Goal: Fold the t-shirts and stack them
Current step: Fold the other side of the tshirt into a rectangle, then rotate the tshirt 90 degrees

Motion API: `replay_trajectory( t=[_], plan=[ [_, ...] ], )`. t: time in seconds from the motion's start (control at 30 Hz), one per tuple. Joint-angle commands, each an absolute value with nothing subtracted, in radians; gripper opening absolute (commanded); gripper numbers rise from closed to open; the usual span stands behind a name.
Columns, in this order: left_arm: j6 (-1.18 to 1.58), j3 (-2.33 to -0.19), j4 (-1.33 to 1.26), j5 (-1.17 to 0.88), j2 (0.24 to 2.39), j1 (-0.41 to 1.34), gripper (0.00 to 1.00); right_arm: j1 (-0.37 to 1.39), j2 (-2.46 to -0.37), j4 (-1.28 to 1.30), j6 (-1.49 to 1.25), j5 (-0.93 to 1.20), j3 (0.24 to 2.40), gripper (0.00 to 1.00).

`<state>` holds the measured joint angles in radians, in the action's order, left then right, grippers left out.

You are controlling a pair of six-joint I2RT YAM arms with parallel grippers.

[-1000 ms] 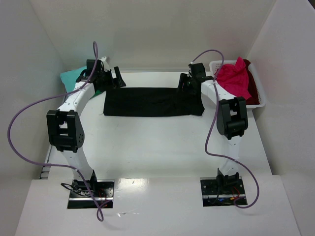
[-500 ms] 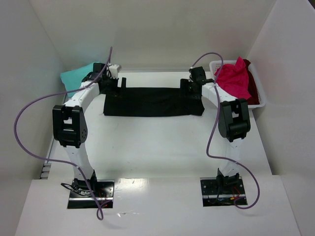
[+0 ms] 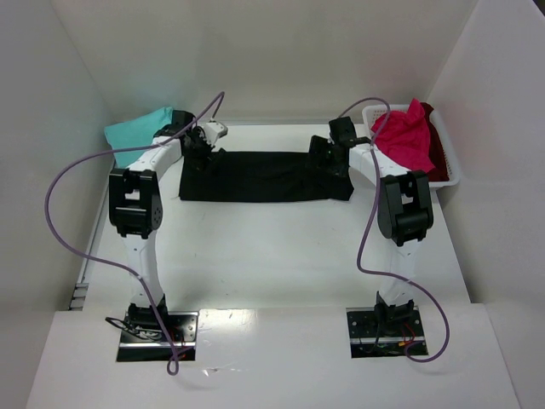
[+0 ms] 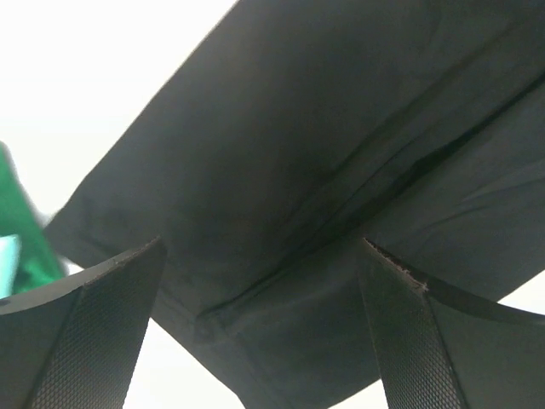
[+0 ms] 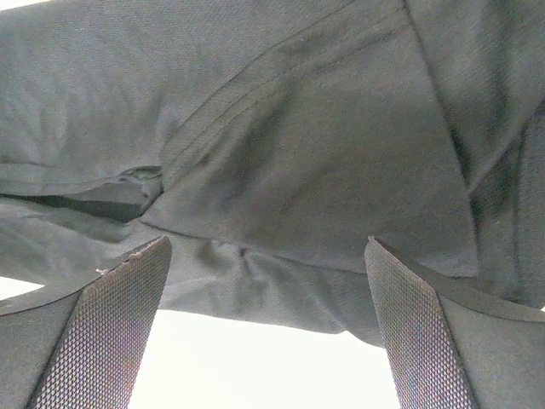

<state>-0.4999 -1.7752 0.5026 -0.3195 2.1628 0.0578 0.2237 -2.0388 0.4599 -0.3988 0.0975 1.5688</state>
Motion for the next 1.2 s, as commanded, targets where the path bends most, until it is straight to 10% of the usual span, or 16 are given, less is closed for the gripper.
replay_trajectory(
  t=[0.0, 1.17],
  plan=[
    [-0.600, -1.807, 0.540, -0.359, 2.203, 0.067, 1.00, 0.219, -1.997, 0.466, -0.488, 0.129, 1.580, 1.00],
    [-0.335, -1.753, 0.773, -0.353, 2.183, 0.167, 1.00, 0.201, -2.058, 0.499, -0.502, 0.083, 1.582, 1.00]
  ],
)
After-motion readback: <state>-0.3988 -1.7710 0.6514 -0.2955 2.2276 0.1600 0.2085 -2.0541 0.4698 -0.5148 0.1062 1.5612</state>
